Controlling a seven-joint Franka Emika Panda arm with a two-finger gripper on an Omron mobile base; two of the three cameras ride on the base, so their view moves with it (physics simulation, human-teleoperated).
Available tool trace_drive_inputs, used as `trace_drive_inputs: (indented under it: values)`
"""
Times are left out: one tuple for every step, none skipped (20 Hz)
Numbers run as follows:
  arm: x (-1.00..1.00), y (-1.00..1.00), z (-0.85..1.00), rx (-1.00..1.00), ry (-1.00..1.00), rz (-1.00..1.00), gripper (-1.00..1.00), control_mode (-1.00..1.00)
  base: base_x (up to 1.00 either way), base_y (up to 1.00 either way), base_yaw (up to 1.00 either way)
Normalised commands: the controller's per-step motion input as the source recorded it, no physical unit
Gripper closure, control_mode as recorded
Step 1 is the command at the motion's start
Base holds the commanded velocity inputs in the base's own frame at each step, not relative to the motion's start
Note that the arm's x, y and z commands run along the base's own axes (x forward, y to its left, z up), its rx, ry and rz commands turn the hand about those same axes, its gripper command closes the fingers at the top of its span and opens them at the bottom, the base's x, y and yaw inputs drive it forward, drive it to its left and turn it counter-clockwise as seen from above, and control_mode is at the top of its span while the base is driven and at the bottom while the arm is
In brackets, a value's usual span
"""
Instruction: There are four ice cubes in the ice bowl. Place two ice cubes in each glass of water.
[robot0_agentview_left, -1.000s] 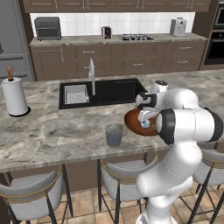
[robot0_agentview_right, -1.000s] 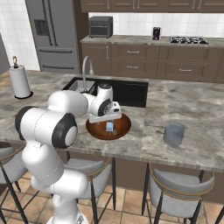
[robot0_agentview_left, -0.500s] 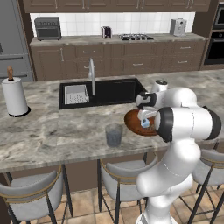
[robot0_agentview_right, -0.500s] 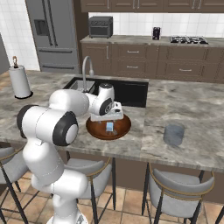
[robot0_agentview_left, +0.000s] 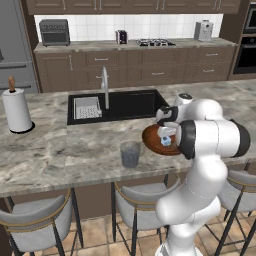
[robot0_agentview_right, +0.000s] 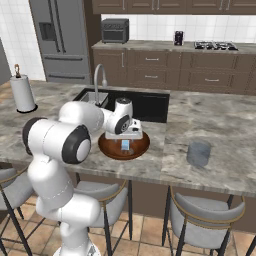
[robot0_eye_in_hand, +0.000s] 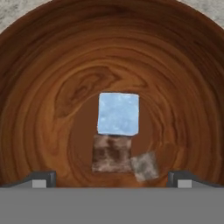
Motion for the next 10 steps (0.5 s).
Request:
trace_drive_inputs:
  values:
    - [0.14, 0.00, -0.05, 0.00, 0.00, 0.00, -1.00, -1.00, 0.00, 0.00, 0.00]
    - [0.23, 0.00, -0.03, 0.00, 0.00, 0.00, -1.00, -1.00, 0.00, 0.00, 0.00]
    - [0.24, 0.00, -0.02, 0.00, 0.00, 0.00, -1.00, -1.00, 0.00, 0.00, 0.00]
    - [0.27, 0.00, -0.03, 0.00, 0.00, 0.00, -1.00, -1.00, 0.00, 0.00, 0.00]
    - [0.28, 0.00, -0.04, 0.00, 0.00, 0.00, -1.00, -1.00, 0.00, 0.00, 0.00]
    - [0.31, 0.00, -0.06, 0.00, 0.00, 0.00, -1.00, -1.00, 0.00, 0.00, 0.00]
    - [0.31, 0.00, -0.09, 0.00, 0.00, 0.00, -1.00, -1.00, 0.00, 0.00, 0.00]
    - [0.31, 0.00, -0.09, 0.00, 0.00, 0.00, -1.00, -1.00, 0.00, 0.00, 0.00]
    - [0.34, 0.04, -0.08, 0.00, 0.00, 0.00, -1.00, -1.00, 0.00, 0.00, 0.00]
    - [0.33, 0.04, -0.07, 0.00, 0.00, 0.00, -1.00, -1.00, 0.00, 0.00, 0.00]
